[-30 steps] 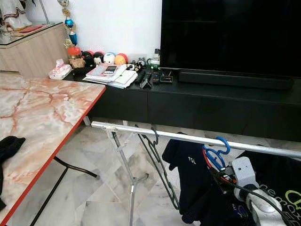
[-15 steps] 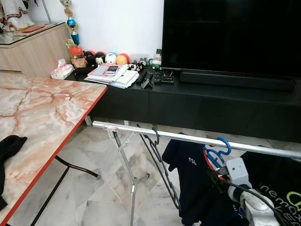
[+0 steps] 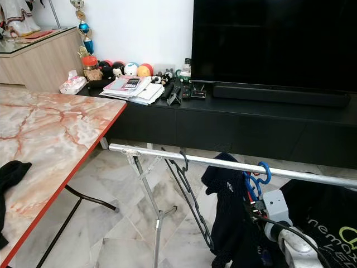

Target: Hang hanger

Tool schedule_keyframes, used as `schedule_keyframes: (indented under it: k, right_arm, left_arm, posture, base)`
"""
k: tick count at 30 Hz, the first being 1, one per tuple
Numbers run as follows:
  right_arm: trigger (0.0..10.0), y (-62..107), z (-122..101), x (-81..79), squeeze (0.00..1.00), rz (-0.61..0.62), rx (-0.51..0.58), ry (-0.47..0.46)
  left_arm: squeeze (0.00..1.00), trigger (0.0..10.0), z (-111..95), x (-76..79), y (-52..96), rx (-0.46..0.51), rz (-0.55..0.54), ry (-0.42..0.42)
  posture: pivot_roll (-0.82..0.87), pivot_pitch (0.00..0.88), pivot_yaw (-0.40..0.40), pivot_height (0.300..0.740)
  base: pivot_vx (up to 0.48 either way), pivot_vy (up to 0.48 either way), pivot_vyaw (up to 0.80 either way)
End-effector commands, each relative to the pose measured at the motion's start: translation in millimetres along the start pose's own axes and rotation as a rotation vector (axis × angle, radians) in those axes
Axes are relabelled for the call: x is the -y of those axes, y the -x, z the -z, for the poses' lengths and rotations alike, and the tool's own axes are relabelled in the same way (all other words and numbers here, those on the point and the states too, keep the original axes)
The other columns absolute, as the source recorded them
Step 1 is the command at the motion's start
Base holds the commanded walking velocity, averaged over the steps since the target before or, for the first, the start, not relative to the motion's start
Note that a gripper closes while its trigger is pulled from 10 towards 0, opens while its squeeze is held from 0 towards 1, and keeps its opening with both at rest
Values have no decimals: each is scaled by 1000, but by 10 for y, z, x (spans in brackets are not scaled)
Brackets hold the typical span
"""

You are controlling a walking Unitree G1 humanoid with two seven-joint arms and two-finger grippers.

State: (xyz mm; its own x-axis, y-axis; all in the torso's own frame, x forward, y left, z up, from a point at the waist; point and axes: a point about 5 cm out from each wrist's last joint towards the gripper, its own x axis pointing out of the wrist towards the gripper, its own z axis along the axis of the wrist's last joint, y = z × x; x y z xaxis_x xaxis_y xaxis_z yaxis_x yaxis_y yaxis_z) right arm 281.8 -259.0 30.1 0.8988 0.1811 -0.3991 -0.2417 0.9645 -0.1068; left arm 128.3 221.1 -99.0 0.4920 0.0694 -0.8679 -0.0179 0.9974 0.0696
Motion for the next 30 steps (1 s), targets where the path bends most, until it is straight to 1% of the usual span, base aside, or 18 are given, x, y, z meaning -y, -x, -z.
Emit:
schedule_keyframes:
  k: [1,7,10,11,14,16,17,21,26,30]
  right_arm:
    - [0,-15,-36,-12,0,5,29,-7]
    - [0,-36,-40,-73,0,22,52,-21]
    - [0,-28,-55,-81,0,81,100,-83]
    - [0,-28,-55,-81,0,81,100,-83]
    - [0,-10,-80,-98,0,123,146,-88]
    - [0,35,-120,-106,0,187,226,-117]
    - [0,52,-129,-98,0,208,247,-128]
    - [0,125,-114,-76,0,282,294,-168]
    - [0,192,-75,-91,0,312,312,-189]
    - [0,295,93,-187,0,313,277,-184]
  left_arm:
    - [0,10000,18,-16,6,-7,3,-15]
    - [0,10000,21,-26,8,-9,4,-22]
    - [0,10000,24,-36,10,-10,2,-22]
    - [0,10000,24,-36,10,-10,2,-22]
    - [0,10000,25,-43,11,-12,0,-27]
    - [0,10000,26,-45,11,-12,0,-31]
    - [0,10000,26,-45,11,-12,0,-32]
    - [0,10000,31,-43,12,-14,5,-42]
    - [0,10000,33,-40,12,-17,8,-50]
    - [0,10000,39,-37,13,-23,12,-66]
  posture:
    - [86,0,14,740]
    - [91,0,17,740]
    - [97,0,21,740]
    - [97,0,21,740]
    - [94,0,27,740]
    - [95,0,27,740]
    - [97,0,26,740]
    - [96,0,25,740]
    - [95,0,24,740]
    - [87,0,22,740]
  base:
    - [0,0,0]
    - [0,0,0]
    - [0,0,0]
    - [0,0,0]
    - [0,0,0]
    - [0,0,0]
    - [0,0,0]
    - [0,0,0]
    - [0,0,0]
    - [0,0,0]
